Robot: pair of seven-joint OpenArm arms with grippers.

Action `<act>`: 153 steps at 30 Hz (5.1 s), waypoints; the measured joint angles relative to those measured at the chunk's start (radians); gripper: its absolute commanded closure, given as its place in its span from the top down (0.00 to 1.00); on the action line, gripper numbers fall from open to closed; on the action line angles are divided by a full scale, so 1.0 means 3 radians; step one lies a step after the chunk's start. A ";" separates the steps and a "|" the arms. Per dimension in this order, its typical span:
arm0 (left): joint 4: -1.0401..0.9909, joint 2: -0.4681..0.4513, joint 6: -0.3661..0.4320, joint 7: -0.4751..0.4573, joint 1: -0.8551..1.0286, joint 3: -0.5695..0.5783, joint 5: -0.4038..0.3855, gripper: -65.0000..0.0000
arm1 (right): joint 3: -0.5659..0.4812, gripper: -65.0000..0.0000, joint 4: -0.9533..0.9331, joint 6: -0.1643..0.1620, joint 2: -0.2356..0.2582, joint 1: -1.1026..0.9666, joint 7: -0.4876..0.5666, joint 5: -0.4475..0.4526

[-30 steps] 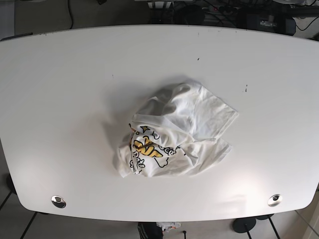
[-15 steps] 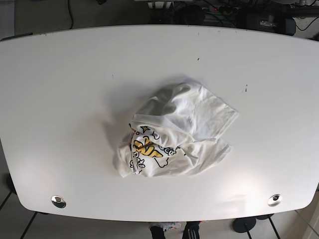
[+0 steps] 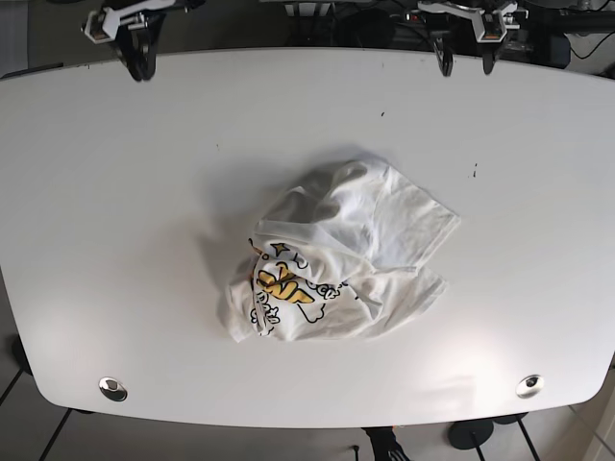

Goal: Fold the T-shirt properly
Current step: 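Lower the right gripper into the crumpled white shirt and grasp it, then lift the white shirt with the right gripper and grasp it with the left, then lift the white shirt with both grippers, shake it and lay it flat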

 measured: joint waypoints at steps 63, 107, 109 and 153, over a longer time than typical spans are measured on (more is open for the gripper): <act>-0.0172 0.0093 -0.1921 0.1453 -0.1551 -0.1747 -0.0809 0.57 | -0.2269 0.03 0.0295 0.0790 -0.0594 0.3685 -0.2663 -0.1901; -0.2324 -0.0081 -0.1008 0.1169 -0.3572 0.2439 0.0342 0.80 | -0.0694 0.03 0.0072 0.0800 -0.0907 0.5421 -0.3573 -0.1887; -0.2450 -0.0083 -0.1008 0.1057 -0.3621 0.2519 0.0340 0.79 | -0.0694 0.03 0.0072 0.0800 -0.0907 0.5421 -0.3574 -0.1888; -0.1003 -0.0818 -0.1884 0.3374 -0.5698 -0.0587 0.0303 0.00 | 0.0117 0.03 -0.1239 0.0289 -0.0582 0.6025 -0.3534 -0.1862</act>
